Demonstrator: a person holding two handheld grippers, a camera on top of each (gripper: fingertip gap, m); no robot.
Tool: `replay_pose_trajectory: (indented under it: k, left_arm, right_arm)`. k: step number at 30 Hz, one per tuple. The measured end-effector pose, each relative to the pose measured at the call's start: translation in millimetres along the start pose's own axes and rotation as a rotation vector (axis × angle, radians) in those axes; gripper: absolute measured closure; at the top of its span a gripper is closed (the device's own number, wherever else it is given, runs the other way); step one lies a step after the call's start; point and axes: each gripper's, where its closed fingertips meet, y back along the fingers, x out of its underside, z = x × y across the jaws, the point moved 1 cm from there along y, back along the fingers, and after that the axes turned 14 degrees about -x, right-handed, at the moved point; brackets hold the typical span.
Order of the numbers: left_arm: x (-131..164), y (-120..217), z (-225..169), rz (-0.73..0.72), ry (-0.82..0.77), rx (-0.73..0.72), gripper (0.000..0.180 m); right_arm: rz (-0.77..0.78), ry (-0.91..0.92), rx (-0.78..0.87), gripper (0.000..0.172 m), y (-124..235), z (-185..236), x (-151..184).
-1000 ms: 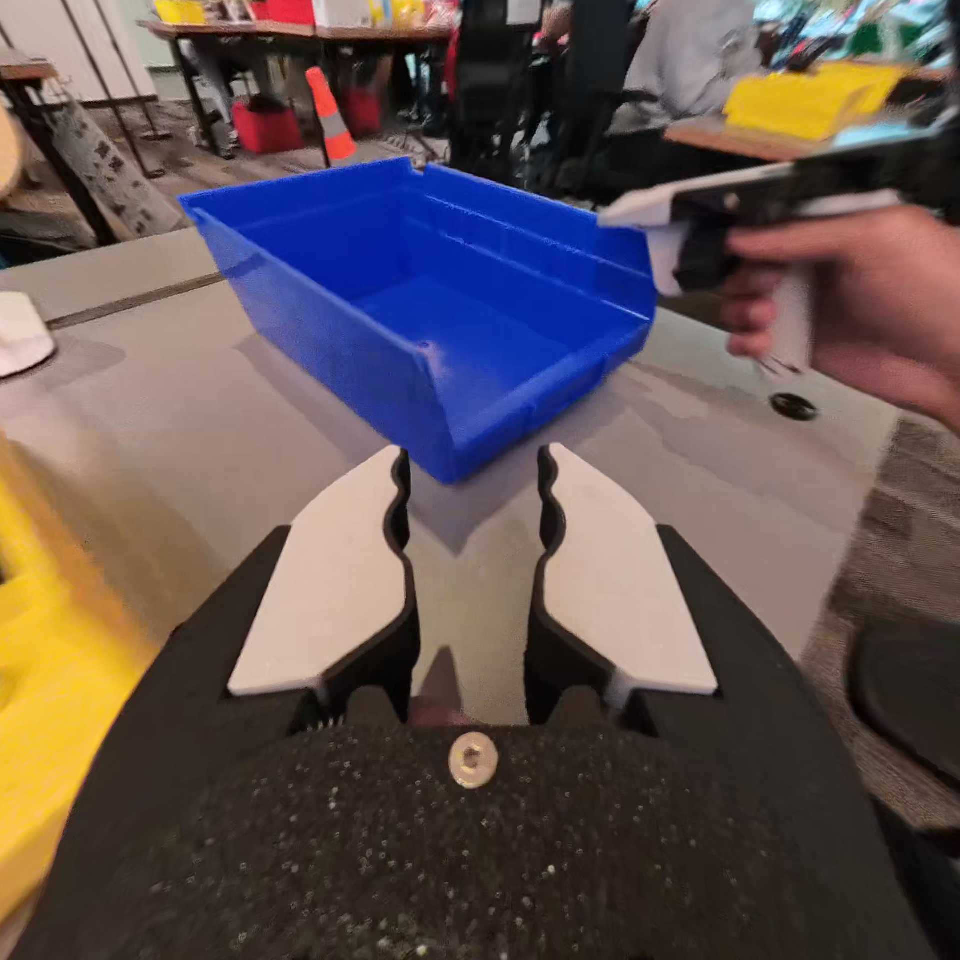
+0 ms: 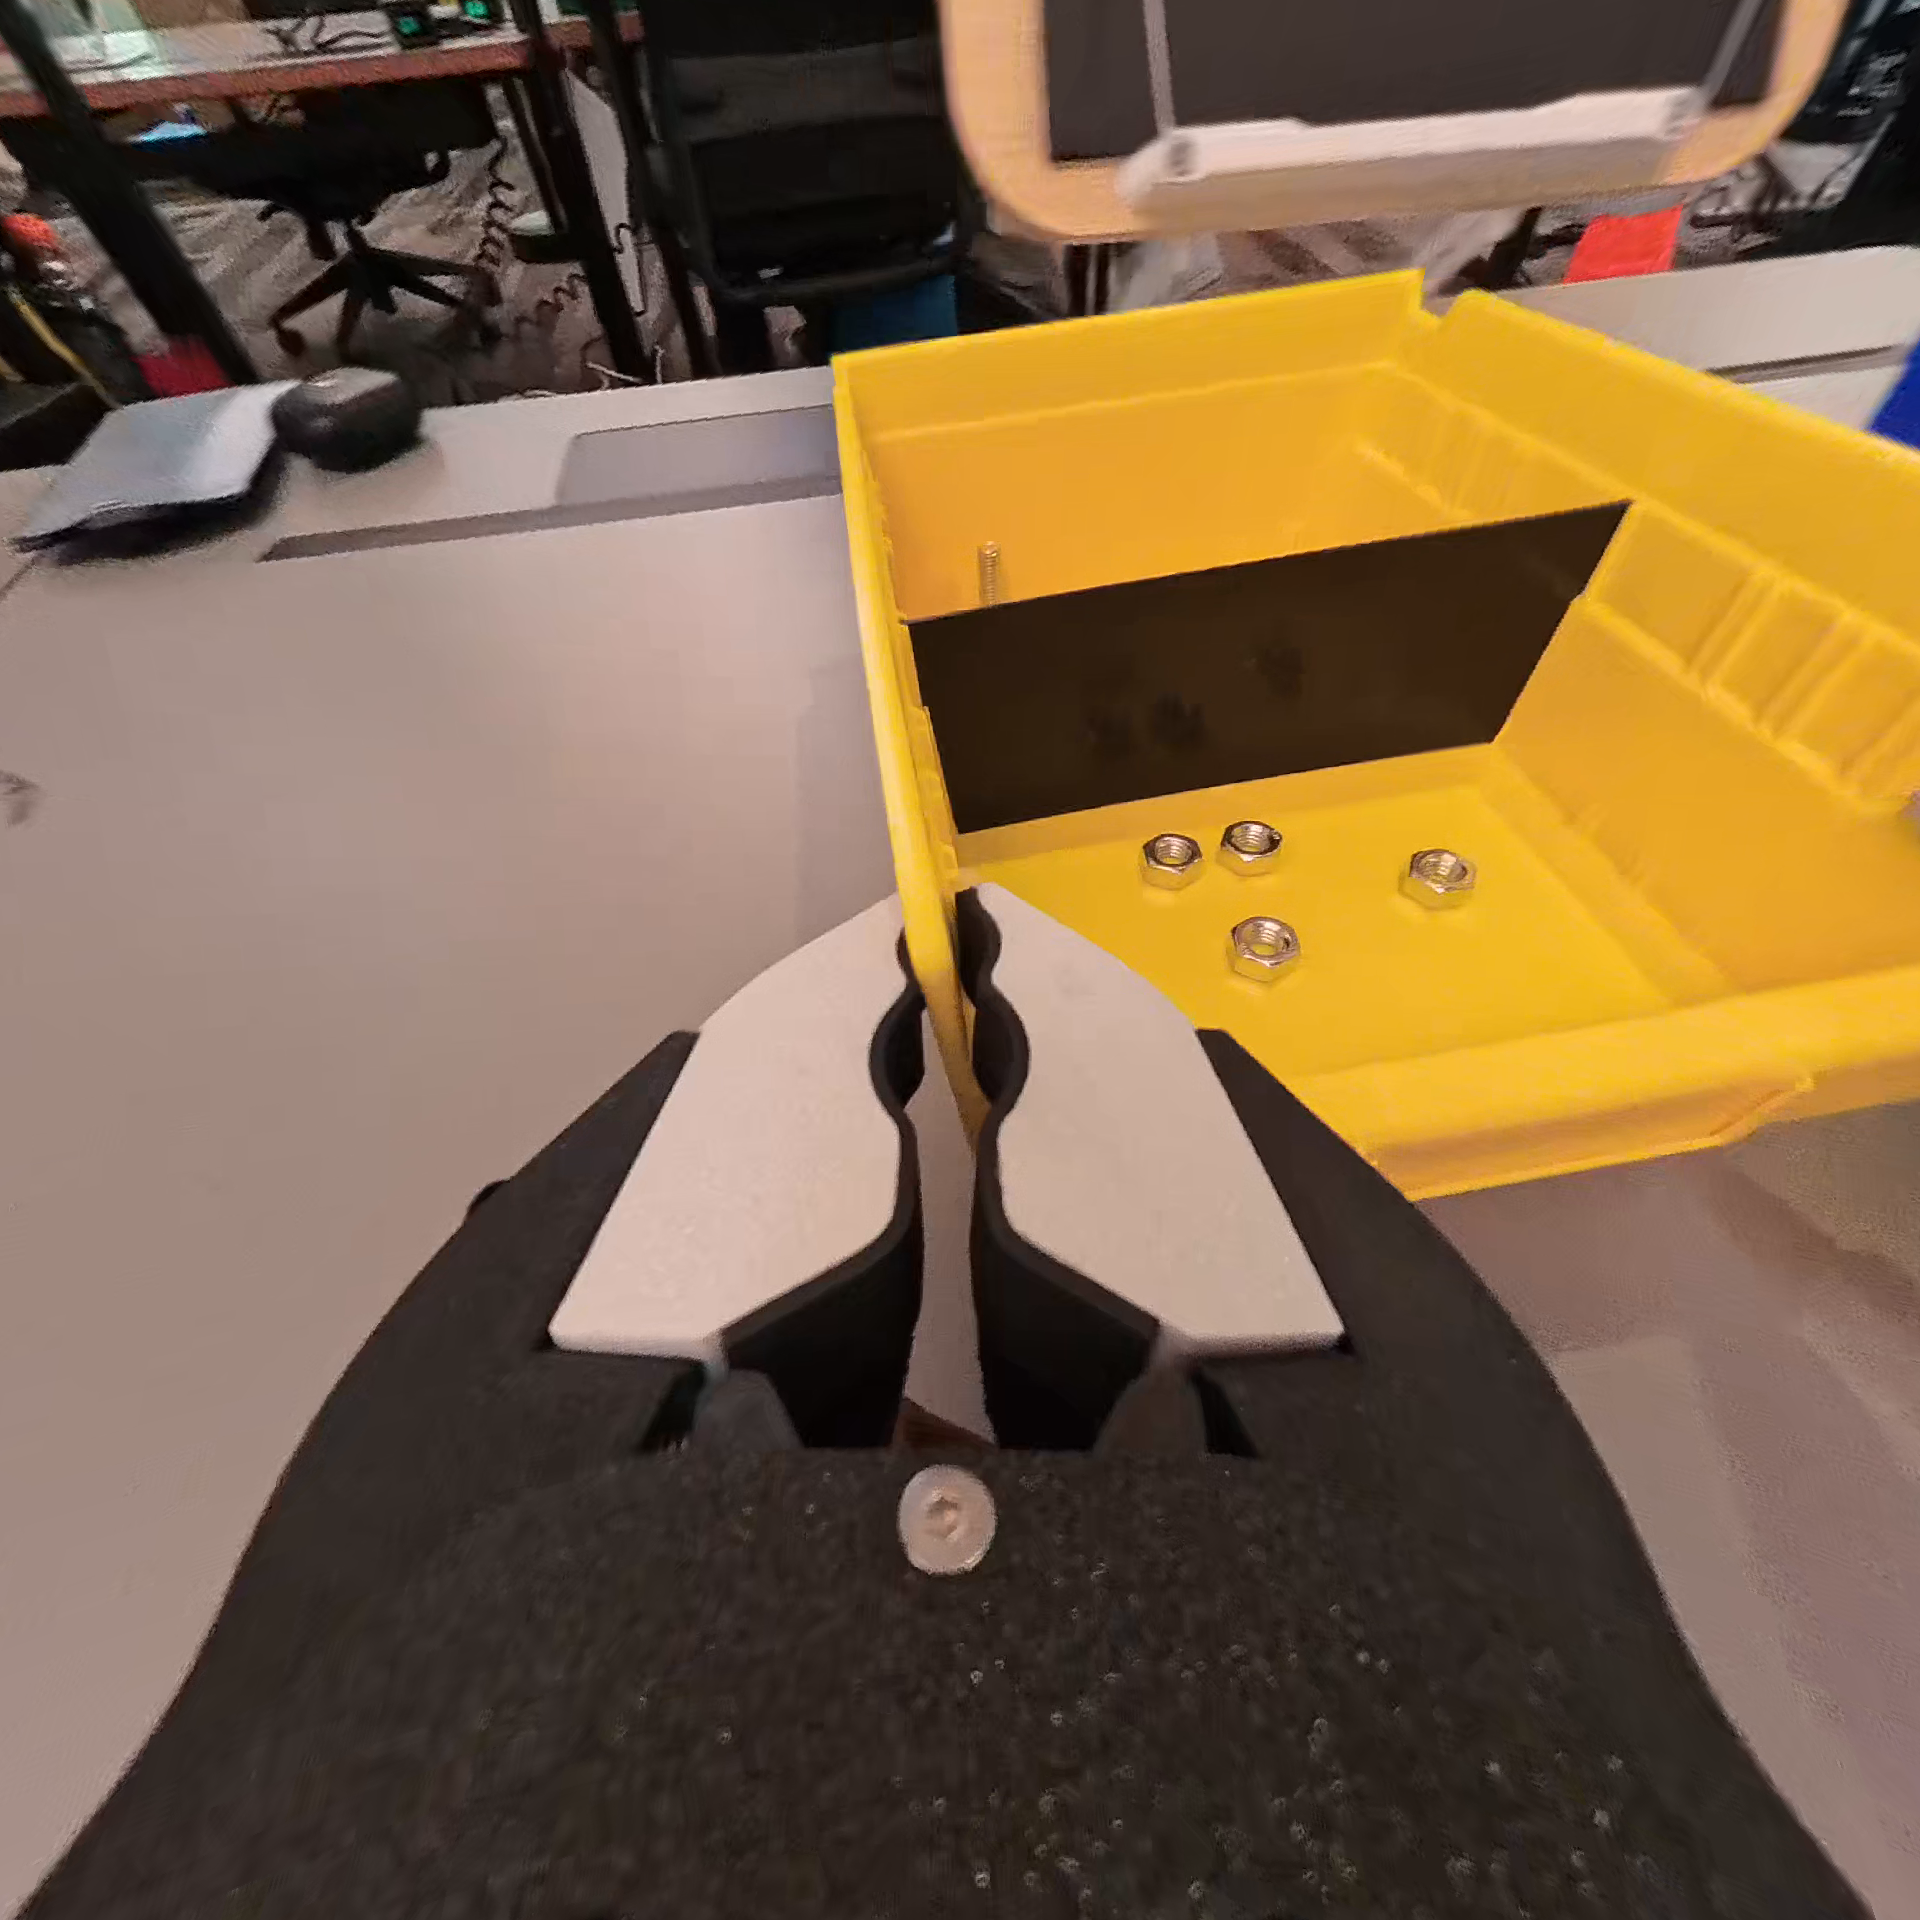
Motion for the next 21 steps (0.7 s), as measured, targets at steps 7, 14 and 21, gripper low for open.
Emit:
replay_pose_trajectory:
  k: [7, 14, 21]
  left_arm:
    - [15.8, -14.0, 115.3, -0.017, 0.007, -0.068, 0.177]
    - [31.1, -31.9, 152.1, 0.012, 0.179, -0.108, 0.177]
    - [34.6, -24.5, 154.3, 0.049, 0.126, -0.184, 0.161]
  right_arm:
    - [0.003, 0.126, -0.054, 0.167, -56.8, 101.2, -3.0]
    - [0.049, 0.107, -0.166, 0.161, -72.4, 136.0, 11.9]
    - [0.192, -0.026, -0.571, 0.142, -22.0, 125.5, 20.4]
